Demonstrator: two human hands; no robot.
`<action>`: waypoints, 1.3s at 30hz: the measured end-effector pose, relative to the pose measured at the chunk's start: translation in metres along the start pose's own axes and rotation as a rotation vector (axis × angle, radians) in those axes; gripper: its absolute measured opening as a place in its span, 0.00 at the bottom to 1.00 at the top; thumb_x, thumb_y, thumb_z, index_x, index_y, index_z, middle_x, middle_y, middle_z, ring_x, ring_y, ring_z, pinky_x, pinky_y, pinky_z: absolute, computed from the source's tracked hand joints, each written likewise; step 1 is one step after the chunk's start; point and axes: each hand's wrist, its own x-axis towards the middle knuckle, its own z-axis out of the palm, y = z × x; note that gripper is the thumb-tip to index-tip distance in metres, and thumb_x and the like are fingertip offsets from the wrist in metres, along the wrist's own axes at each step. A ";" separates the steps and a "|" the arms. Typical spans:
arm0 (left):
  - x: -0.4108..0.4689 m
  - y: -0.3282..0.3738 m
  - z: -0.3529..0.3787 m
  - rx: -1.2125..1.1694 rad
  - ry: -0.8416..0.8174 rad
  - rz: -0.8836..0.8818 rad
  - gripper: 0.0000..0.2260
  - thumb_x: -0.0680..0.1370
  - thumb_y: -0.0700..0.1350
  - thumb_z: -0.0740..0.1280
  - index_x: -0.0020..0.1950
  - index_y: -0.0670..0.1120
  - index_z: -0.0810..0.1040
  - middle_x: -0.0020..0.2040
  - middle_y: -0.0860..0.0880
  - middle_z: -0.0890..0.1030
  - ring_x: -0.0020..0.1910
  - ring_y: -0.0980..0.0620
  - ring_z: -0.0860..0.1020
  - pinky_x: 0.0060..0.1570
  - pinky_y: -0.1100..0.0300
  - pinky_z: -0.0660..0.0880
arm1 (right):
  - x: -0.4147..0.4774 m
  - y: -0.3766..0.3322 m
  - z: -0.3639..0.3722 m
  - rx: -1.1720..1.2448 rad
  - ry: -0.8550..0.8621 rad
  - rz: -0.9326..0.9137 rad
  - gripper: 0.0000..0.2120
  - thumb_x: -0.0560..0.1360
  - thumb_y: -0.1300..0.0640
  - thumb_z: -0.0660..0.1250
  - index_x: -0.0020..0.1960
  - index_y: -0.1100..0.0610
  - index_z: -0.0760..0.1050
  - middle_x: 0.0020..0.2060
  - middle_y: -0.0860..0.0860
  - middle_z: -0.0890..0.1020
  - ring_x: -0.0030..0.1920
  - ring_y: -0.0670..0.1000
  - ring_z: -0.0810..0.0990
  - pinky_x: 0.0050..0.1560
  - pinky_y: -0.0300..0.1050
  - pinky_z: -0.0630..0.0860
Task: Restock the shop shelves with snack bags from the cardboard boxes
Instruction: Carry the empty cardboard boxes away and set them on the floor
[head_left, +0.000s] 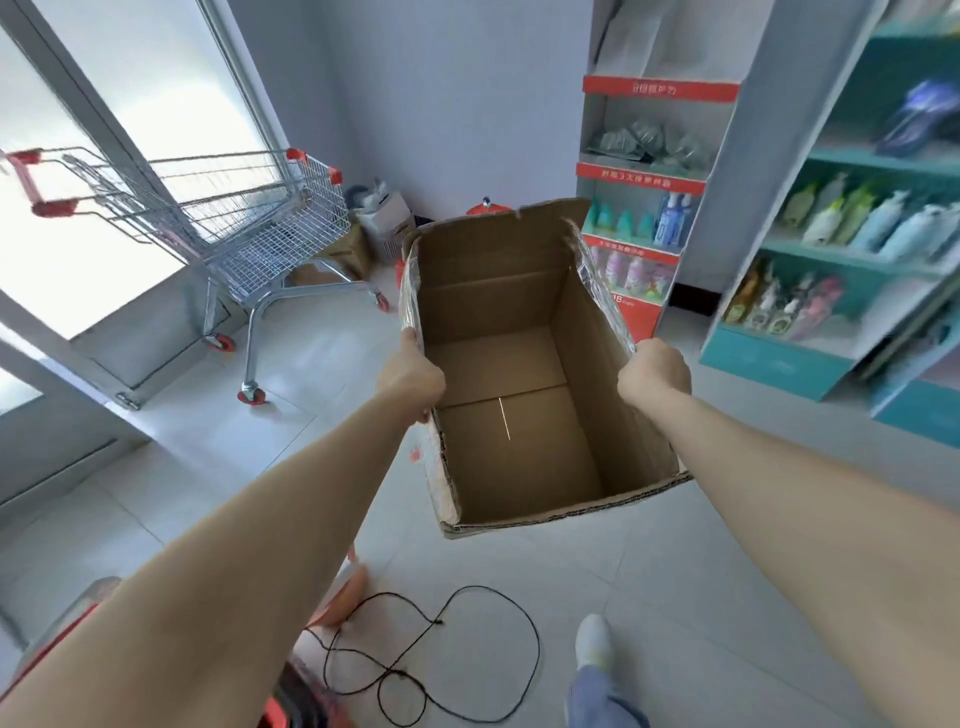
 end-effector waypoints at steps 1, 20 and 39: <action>0.013 0.008 0.002 0.006 -0.005 0.002 0.30 0.77 0.34 0.56 0.77 0.51 0.52 0.67 0.41 0.71 0.44 0.40 0.80 0.19 0.61 0.70 | 0.015 -0.004 0.002 -0.010 -0.009 -0.002 0.11 0.78 0.64 0.62 0.59 0.63 0.74 0.53 0.59 0.79 0.51 0.58 0.80 0.43 0.44 0.74; 0.398 0.134 -0.010 -0.101 0.013 -0.194 0.18 0.75 0.34 0.56 0.64 0.43 0.67 0.58 0.39 0.75 0.44 0.35 0.81 0.36 0.41 0.81 | 0.384 -0.222 0.074 -0.195 -0.246 -0.239 0.17 0.74 0.66 0.63 0.63 0.65 0.73 0.58 0.60 0.78 0.57 0.61 0.79 0.52 0.48 0.77; 0.804 0.309 -0.051 -0.167 0.062 -0.223 0.29 0.76 0.32 0.54 0.76 0.47 0.56 0.66 0.40 0.71 0.45 0.35 0.82 0.30 0.49 0.79 | 0.765 -0.486 0.149 -0.237 -0.141 -0.267 0.15 0.75 0.71 0.57 0.56 0.66 0.77 0.55 0.60 0.80 0.56 0.60 0.79 0.49 0.46 0.74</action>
